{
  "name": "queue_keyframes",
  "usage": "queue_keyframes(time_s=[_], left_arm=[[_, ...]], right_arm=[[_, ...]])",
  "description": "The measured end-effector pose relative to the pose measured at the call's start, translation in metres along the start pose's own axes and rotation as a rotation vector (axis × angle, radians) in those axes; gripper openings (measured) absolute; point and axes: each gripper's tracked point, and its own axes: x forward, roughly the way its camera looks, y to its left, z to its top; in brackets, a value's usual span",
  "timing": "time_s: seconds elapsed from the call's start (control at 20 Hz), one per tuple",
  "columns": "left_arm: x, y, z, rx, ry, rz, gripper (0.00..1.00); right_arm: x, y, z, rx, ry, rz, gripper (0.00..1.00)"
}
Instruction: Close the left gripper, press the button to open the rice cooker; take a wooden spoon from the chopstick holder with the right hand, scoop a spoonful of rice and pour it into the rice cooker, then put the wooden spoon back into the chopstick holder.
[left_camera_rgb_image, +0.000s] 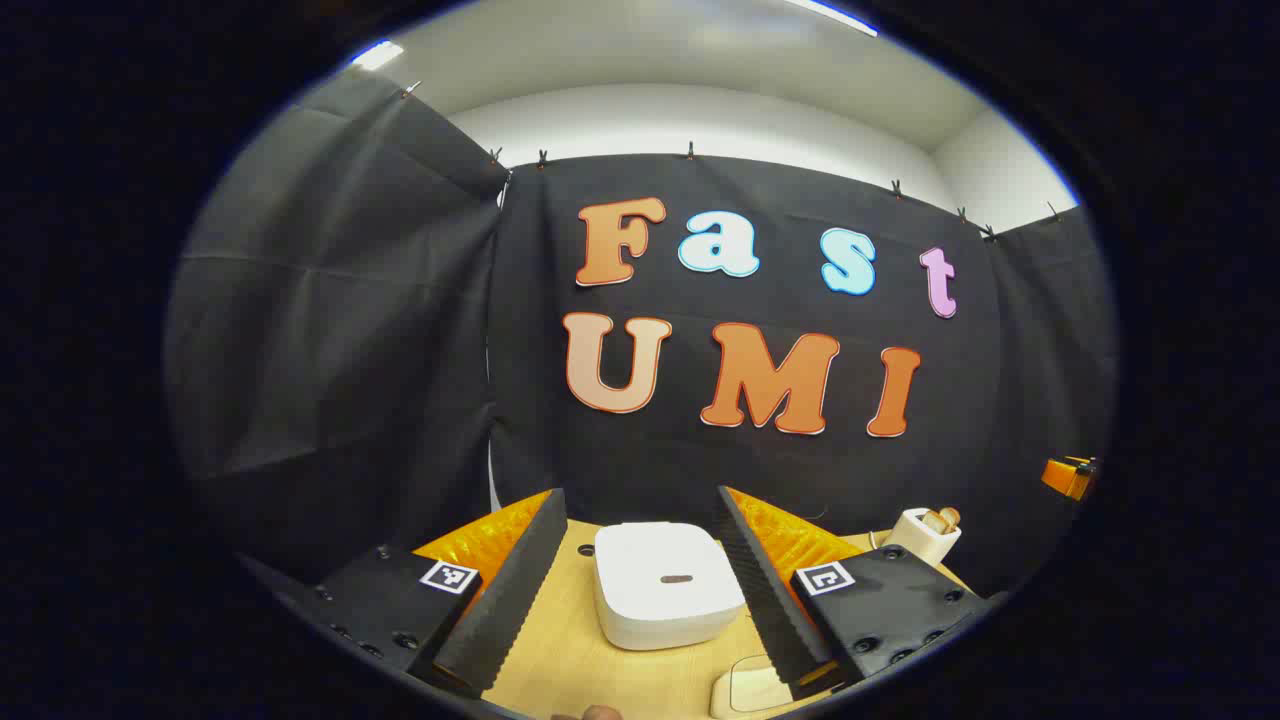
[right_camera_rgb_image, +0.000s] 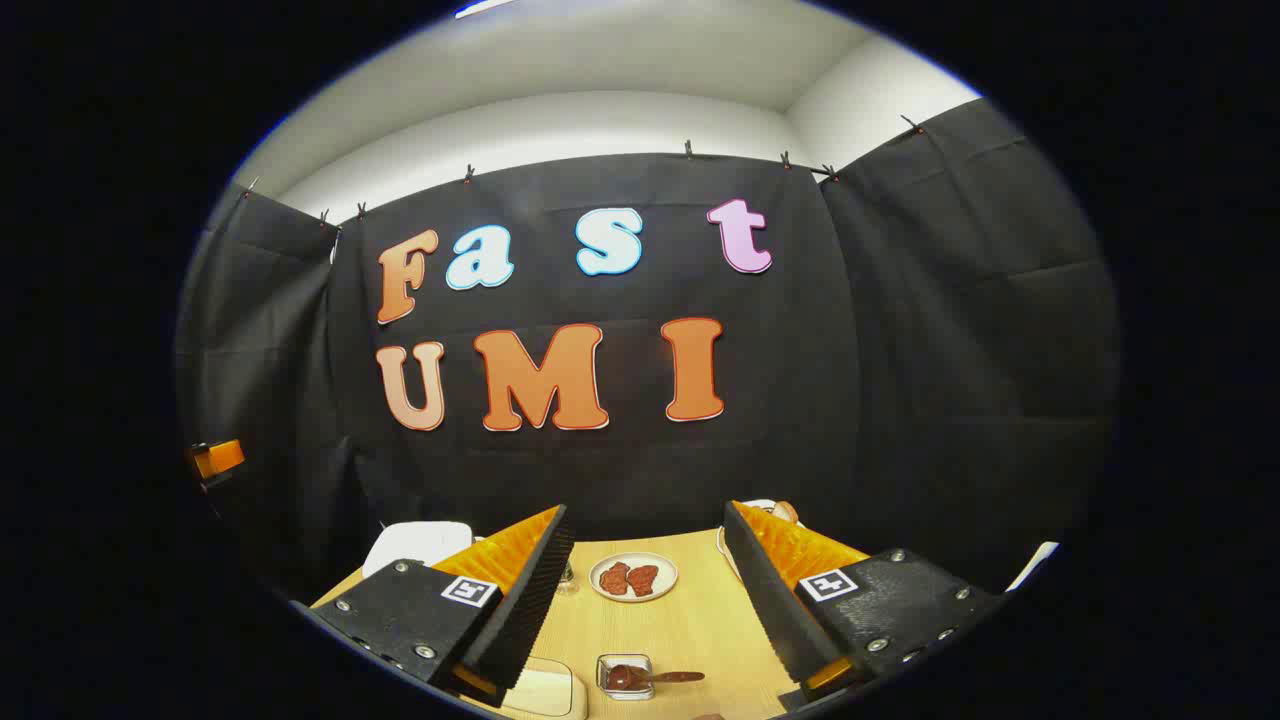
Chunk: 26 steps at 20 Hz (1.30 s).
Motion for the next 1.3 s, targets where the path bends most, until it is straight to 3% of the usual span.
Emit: queue_keyframes(time_s=[0.2, 0.5, 0.95, 1.25, 1.3], left_arm=[[-0.001, -0.025, -0.009, -0.044, -0.003, -0.033, 1.0], [-0.005, -0.03, -0.015, -0.044, 0.015, -0.025, 1.0], [0.012, -0.016, 0.007, -0.012, -0.015, -0.087, 1.0], [0.019, 0.004, 0.01, 0.042, -0.018, -0.07, 1.0], [0.019, 0.005, 0.01, 0.052, -0.02, -0.068, 0.88]], right_arm=[[0.001, -0.032, 0.009, -0.026, -0.002, -0.041, 0.94], [-0.004, -0.037, -0.009, -0.037, 0.024, -0.037, 0.94], [-0.007, -0.024, 0.003, -0.03, -0.006, -0.092, 0.94], [-0.008, -0.009, -0.002, -0.039, 0.005, -0.115, 0.94], [-0.008, -0.007, -0.002, -0.039, 0.004, -0.115, 0.94]])
